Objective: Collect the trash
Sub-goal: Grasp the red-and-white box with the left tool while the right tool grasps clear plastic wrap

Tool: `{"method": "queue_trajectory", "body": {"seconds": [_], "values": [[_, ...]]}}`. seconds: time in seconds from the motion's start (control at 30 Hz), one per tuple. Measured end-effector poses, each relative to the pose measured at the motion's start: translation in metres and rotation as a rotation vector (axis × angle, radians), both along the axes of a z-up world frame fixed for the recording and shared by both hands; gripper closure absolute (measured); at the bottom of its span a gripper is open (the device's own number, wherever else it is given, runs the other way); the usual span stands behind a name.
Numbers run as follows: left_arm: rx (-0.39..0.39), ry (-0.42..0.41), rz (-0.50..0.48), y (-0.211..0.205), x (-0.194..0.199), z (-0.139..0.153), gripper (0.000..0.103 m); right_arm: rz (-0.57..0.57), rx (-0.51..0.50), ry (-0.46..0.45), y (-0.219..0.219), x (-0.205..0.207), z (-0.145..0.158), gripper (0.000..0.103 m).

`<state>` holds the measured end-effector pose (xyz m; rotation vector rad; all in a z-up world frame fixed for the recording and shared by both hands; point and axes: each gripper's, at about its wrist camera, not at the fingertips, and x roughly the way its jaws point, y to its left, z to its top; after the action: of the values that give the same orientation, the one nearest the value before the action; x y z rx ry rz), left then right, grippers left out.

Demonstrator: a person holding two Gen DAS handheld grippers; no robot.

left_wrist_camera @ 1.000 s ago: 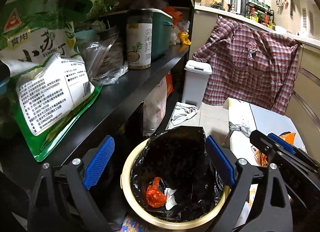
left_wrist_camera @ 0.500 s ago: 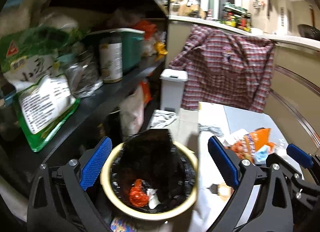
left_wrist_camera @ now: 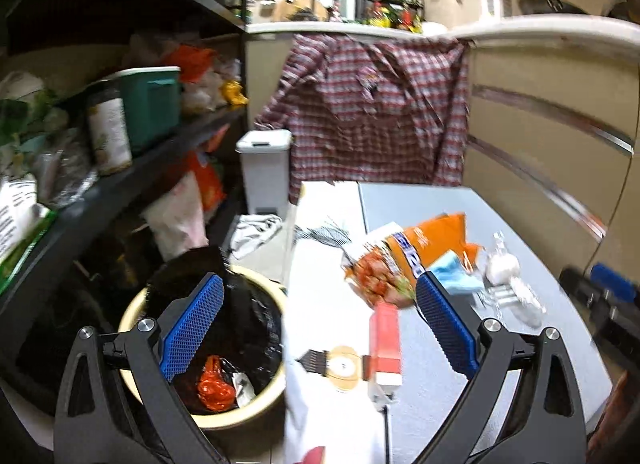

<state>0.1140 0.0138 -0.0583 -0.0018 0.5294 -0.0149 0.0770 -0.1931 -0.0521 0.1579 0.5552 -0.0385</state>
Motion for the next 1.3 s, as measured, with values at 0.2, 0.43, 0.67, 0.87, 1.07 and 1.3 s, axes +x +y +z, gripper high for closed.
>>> {"method": "queue_trajectory", "body": {"seconds": [0.2, 0.43, 0.67, 0.87, 1.07, 1.3], "values": [[0.016, 0.041, -0.046, -0.027, 0.01, -0.022, 0.009, -0.112, -0.047, -0.005, -0.041, 0.012, -0.028, 0.035], [-0.005, 0.104, -0.018, -0.037, 0.029, -0.051, 0.009, -0.193, 0.025, 0.077, -0.074, 0.037, -0.067, 0.035], [0.0, 0.145, -0.002, -0.038, 0.041, -0.073, 0.009, -0.2, 0.02, 0.148, -0.075, 0.057, -0.094, 0.035], [-0.003, 0.18, 0.0, -0.038, 0.047, -0.088, 0.009, -0.217, -0.004, 0.195, -0.077, 0.071, -0.112, 0.035], [-0.001, 0.205, 0.006, -0.034, 0.049, -0.096, 0.009, -0.218, -0.017, 0.218, -0.08, 0.091, -0.123, 0.035], [-0.021, 0.233, 0.007, -0.027, 0.051, -0.101, 0.009, -0.196, -0.021, 0.229, -0.08, 0.094, -0.119, 0.095]]}}
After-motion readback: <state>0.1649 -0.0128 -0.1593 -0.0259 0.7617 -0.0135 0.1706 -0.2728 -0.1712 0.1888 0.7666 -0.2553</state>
